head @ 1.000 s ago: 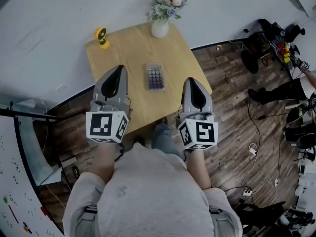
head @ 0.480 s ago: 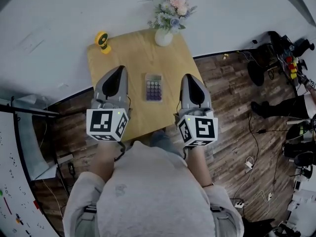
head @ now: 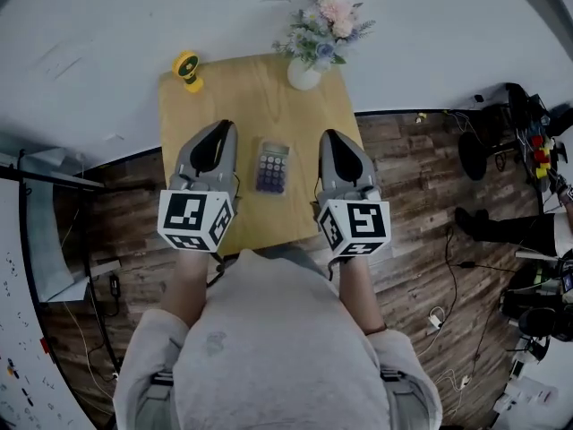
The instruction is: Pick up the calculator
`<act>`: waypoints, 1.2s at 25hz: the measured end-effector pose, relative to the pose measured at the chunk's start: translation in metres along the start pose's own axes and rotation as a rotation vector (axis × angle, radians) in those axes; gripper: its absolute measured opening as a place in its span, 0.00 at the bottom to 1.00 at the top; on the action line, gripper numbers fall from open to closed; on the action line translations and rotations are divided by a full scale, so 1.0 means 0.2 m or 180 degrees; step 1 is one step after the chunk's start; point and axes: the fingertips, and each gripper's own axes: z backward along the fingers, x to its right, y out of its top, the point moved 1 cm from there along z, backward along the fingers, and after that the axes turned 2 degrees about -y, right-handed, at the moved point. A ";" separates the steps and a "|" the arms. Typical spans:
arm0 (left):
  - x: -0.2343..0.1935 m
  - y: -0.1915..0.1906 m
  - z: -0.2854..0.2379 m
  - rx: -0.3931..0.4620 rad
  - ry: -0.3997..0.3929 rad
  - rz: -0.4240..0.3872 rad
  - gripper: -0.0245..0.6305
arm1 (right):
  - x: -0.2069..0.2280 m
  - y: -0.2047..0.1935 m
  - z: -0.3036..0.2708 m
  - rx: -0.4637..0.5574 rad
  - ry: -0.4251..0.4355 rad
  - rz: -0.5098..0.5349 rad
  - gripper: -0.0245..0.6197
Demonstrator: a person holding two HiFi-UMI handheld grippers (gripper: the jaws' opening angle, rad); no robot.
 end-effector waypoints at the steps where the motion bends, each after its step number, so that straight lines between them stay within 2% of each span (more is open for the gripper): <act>1: 0.00 -0.03 -0.01 -0.0044 0.0032 0.0024 0.06 | 0.01 -0.02 -0.03 -0.0044 0.0054 0.0001 0.04; 12: 0.01 -0.47 -0.02 -0.0691 0.0366 0.0308 0.08 | -0.01 -0.37 -0.25 -0.0644 0.0642 -0.0014 0.04; 18: 0.05 -0.72 0.01 -0.1046 0.0524 0.0430 0.13 | -0.05 -0.60 -0.33 -0.1041 0.0958 0.0000 0.04; 24: 0.08 -0.95 0.04 -0.1343 0.0610 0.0634 0.16 | -0.06 -0.80 -0.38 -0.1409 0.1220 0.0014 0.04; 30: 0.16 -1.15 0.03 -0.1633 0.0581 0.0862 0.21 | -0.04 -0.95 -0.44 -0.1671 0.1394 0.0099 0.06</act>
